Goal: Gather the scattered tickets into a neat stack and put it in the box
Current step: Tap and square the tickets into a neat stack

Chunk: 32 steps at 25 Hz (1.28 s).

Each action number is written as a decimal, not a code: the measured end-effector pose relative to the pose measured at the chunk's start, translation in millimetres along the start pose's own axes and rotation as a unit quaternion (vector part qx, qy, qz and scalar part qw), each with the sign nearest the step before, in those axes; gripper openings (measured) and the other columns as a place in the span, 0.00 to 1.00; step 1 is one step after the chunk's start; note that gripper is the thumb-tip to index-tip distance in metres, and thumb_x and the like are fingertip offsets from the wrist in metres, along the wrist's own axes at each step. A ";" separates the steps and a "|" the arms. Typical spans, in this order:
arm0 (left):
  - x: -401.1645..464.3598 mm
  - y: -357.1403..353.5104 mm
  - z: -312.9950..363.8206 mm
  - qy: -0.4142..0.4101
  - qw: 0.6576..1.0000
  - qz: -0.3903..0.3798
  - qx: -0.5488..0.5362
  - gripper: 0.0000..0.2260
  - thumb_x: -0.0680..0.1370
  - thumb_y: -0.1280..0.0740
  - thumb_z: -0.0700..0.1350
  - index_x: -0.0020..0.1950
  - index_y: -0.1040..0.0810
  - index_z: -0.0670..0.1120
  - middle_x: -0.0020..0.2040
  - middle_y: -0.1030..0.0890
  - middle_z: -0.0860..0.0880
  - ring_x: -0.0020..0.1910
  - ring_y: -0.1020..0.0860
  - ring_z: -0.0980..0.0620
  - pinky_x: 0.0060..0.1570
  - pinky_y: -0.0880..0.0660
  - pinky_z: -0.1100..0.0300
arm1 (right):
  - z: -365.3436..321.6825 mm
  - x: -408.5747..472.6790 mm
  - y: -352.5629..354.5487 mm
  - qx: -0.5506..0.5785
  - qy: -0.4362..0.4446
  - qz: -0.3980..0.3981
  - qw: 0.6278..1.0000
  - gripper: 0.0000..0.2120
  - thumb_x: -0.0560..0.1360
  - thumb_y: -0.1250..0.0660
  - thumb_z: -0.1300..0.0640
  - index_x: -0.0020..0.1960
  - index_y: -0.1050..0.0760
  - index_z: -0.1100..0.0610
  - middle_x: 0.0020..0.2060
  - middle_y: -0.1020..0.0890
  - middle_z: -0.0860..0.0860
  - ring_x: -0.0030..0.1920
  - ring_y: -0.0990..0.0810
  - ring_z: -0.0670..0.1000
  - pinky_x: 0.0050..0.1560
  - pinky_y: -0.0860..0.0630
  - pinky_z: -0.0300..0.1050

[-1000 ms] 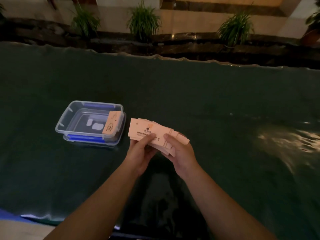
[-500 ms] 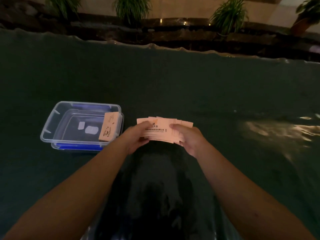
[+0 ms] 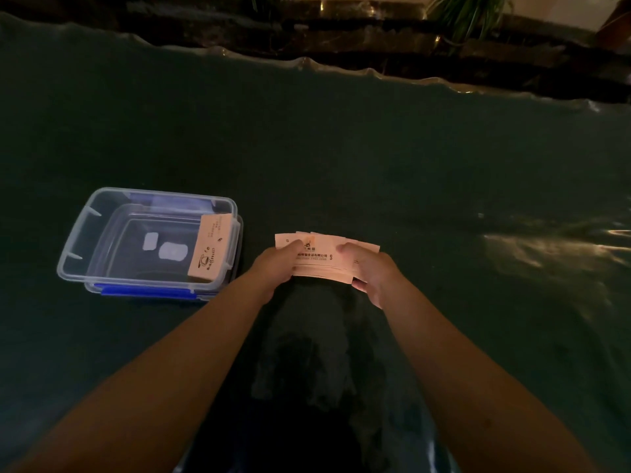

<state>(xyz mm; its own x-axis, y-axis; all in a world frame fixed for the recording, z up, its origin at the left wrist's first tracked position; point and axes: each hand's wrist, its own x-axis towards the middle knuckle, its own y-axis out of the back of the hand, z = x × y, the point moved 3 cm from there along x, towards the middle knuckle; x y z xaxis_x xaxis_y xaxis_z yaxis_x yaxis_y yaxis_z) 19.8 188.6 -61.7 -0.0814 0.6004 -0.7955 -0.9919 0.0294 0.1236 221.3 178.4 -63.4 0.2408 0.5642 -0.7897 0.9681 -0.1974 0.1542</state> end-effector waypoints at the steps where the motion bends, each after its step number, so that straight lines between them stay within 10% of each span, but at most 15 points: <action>1: 0.2 -0.9 0.6 -0.003 1.000 0.001 -0.002 0.09 0.77 0.29 0.54 0.51 0.23 0.51 0.53 0.19 0.48 0.52 0.20 0.50 0.62 0.22 0.49 | 0.3 -0.1 -0.9 0.003 -0.002 0.001 1.000 0.26 0.71 0.18 0.48 0.64 0.23 0.53 0.56 0.15 0.53 0.57 0.18 0.54 0.58 0.20 0.53; 10: -24.1 1.7 -5.8 -0.016 0.989 -0.105 -0.098 0.20 0.75 0.24 0.44 0.65 0.22 0.46 0.57 0.13 0.44 0.59 0.17 0.46 0.65 0.23 0.45 | 34.6 -31.6 15.3 0.119 -0.016 -0.108 0.987 0.17 0.76 0.22 0.55 0.64 0.18 0.56 0.56 0.10 0.55 0.60 0.14 0.56 0.57 0.17 0.54; 17: -52.8 -24.6 -19.9 -0.109 0.954 -0.135 -0.242 0.27 0.71 0.22 0.37 0.68 0.24 0.47 0.57 0.12 0.45 0.54 0.13 0.45 0.48 0.16 0.46 | 70.7 -64.7 10.5 0.192 0.025 -0.205 0.959 0.32 0.72 0.20 0.54 0.73 0.25 0.55 0.62 0.12 0.57 0.62 0.12 0.59 0.57 0.15 0.56; 32: -68.6 -7.5 -31.8 -0.367 0.905 -0.149 0.157 0.42 0.64 0.14 0.43 0.71 0.33 0.61 0.63 0.20 0.64 0.63 0.21 0.64 0.55 0.26 0.73 | 49.2 -72.2 3.7 -0.158 0.304 -0.210 0.916 0.50 0.63 0.22 0.62 0.81 0.40 0.50 0.68 0.19 0.51 0.69 0.18 0.49 0.71 0.21 0.57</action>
<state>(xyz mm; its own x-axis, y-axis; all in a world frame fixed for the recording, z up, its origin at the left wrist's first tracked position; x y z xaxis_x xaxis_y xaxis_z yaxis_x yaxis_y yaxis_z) 29.7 121.8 -26.9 0.3857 0.8940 -0.2280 -0.8734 0.4334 0.2221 204.1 97.5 -35.1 -0.2564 0.8978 -0.3579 0.9325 0.3272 0.1527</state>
